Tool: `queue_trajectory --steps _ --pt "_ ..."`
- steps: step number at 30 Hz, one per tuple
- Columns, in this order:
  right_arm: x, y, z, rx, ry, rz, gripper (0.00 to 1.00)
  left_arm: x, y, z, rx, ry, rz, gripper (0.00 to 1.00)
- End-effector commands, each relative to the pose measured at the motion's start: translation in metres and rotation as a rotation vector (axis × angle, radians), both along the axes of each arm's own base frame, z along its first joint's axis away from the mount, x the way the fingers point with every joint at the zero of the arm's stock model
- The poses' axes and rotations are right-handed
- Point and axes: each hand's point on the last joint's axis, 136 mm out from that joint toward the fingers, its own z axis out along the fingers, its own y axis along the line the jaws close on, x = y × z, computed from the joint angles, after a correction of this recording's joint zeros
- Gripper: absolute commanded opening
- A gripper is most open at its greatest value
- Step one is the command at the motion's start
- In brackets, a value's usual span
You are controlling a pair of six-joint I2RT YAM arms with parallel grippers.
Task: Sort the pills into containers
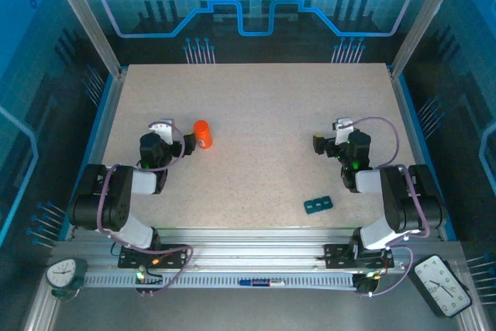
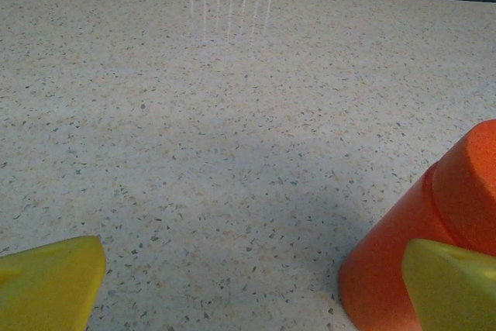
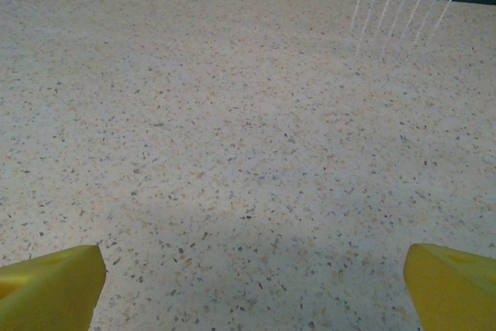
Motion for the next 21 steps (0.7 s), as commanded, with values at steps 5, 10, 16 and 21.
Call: queue_trajectory --steps 5,10,16,21 --pt "0.007 -0.012 0.064 0.023 0.003 -0.115 1.0 -0.001 0.004 0.038 0.016 -0.043 0.037 0.99" --pt "-0.004 -0.017 0.099 0.389 0.028 -0.226 1.0 -0.01 0.025 0.062 -0.011 -0.072 0.159 0.99" --pt "-0.025 0.017 0.115 0.613 0.125 -0.044 1.0 -0.017 0.035 0.094 -0.066 -0.047 0.232 0.99" --pt "-0.053 0.043 0.105 0.698 0.266 0.022 1.0 -0.022 0.033 0.117 -0.169 0.005 0.265 0.99"
